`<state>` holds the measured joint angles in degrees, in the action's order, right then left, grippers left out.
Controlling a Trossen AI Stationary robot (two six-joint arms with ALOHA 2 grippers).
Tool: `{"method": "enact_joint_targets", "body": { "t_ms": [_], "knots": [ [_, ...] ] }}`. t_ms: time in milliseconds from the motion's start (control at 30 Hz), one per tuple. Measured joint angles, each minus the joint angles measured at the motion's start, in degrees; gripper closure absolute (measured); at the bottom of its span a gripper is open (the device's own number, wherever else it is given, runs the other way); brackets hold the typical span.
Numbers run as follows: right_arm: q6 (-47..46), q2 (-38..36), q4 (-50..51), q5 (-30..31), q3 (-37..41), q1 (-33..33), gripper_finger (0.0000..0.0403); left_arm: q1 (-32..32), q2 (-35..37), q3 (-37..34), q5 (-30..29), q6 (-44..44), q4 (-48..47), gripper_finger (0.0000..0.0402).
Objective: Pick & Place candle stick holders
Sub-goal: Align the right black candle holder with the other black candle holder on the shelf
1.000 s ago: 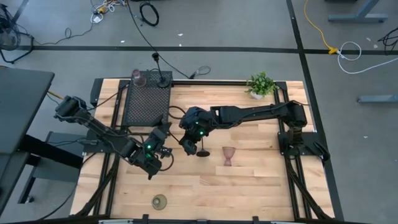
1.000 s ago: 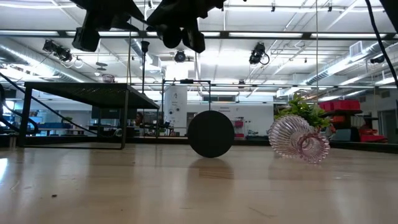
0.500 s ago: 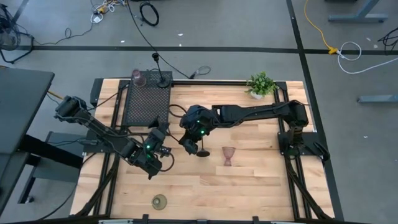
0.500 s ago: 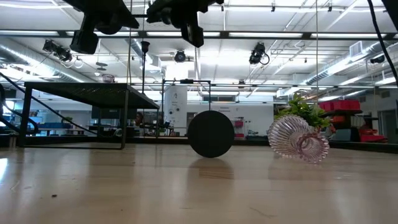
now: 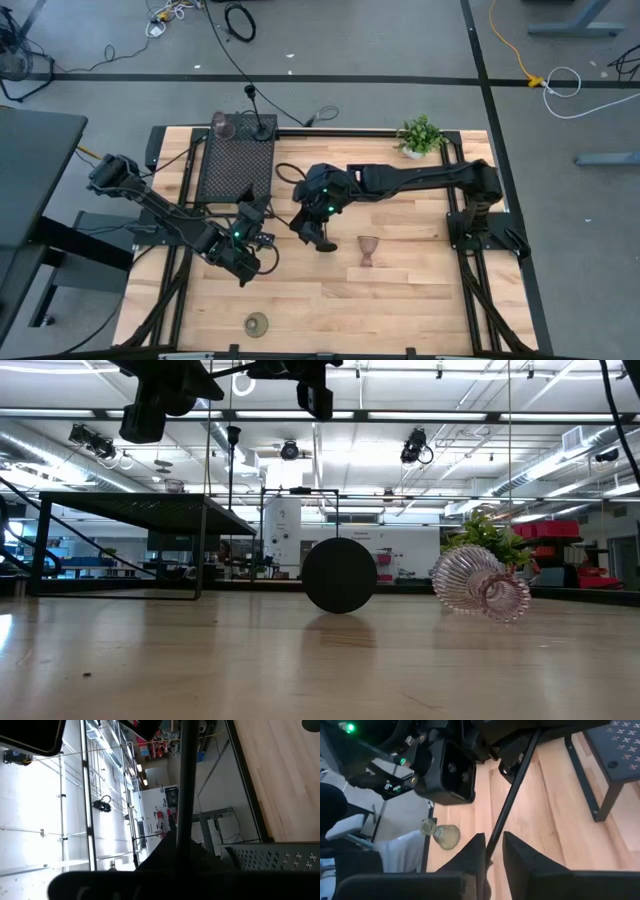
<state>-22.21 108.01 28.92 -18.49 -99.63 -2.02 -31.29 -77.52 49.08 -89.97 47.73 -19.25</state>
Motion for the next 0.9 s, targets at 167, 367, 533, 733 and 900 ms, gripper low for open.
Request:
{"method": "enact_joint_targets", "body": {
  "t_ms": [167,367,533,733,900],
  "knots": [
    [0.7,-0.5,2.4,-0.4,0.0,-0.1,0.0336,0.7,0.3,0.0,0.2,0.4,-0.4,0.0401],
    [1.9,-1.2,4.0,0.6,0.0,0.1,0.0335,1.7,1.9,0.0,1.3,-1.5,-2.1,0.0401],
    [3.0,-3.5,6.2,4.1,0.0,0.1,0.0335,1.6,3.1,0.0,0.0,-4.6,-5.0,0.0401],
    [3.6,-7.1,12.8,9.6,0.3,-0.9,0.0335,1.8,5.9,0.0,-1.3,-15.8,-12.6,0.0401],
    [3.1,-8.4,15.3,16.9,0.2,-2.4,0.0335,1.9,10.7,0.0,-0.3,-30.2,-20.8,0.0401]
  ]
}}
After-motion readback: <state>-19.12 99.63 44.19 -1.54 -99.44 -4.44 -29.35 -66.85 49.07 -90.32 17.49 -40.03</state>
